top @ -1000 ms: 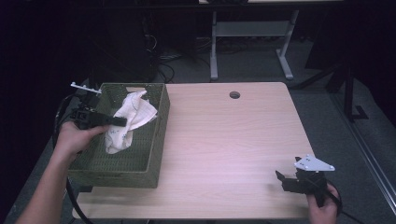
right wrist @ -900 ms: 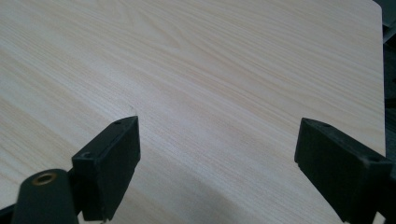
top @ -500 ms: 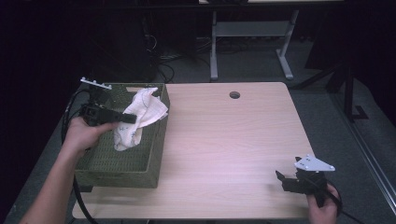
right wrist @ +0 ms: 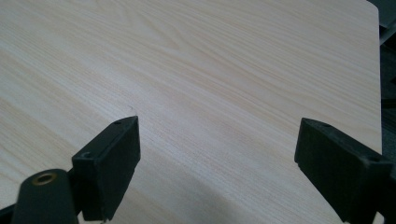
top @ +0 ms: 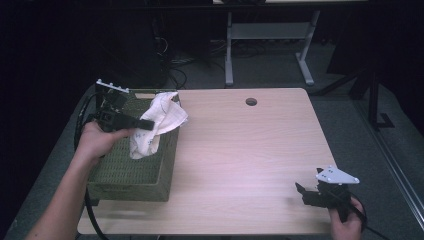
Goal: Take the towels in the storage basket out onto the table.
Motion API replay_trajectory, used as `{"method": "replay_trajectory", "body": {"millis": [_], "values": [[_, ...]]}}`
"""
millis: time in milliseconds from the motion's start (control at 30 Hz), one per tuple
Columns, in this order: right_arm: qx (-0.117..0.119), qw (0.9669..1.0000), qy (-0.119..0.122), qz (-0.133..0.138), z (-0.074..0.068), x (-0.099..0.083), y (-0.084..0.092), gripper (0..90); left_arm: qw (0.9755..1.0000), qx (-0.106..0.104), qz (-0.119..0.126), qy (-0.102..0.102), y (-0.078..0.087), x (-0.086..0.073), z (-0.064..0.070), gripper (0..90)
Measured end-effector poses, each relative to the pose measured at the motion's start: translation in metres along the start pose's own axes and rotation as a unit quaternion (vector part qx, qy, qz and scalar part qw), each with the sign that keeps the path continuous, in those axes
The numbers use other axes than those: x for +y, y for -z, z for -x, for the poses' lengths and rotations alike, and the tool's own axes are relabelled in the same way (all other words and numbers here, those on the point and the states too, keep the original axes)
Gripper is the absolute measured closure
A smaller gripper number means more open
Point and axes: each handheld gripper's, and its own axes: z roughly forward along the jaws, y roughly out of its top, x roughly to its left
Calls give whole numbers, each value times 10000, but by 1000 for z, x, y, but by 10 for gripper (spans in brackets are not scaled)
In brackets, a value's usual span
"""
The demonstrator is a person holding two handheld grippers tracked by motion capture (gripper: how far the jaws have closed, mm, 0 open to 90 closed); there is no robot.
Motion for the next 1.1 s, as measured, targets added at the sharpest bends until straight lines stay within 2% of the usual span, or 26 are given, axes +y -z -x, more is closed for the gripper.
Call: {"method": "replay_trajectory", "body": {"millis": [1100], "values": [[-1,10000,13,41,0,0,2,139,9992,-228,-193,-277,-31,20,28,739]]}}
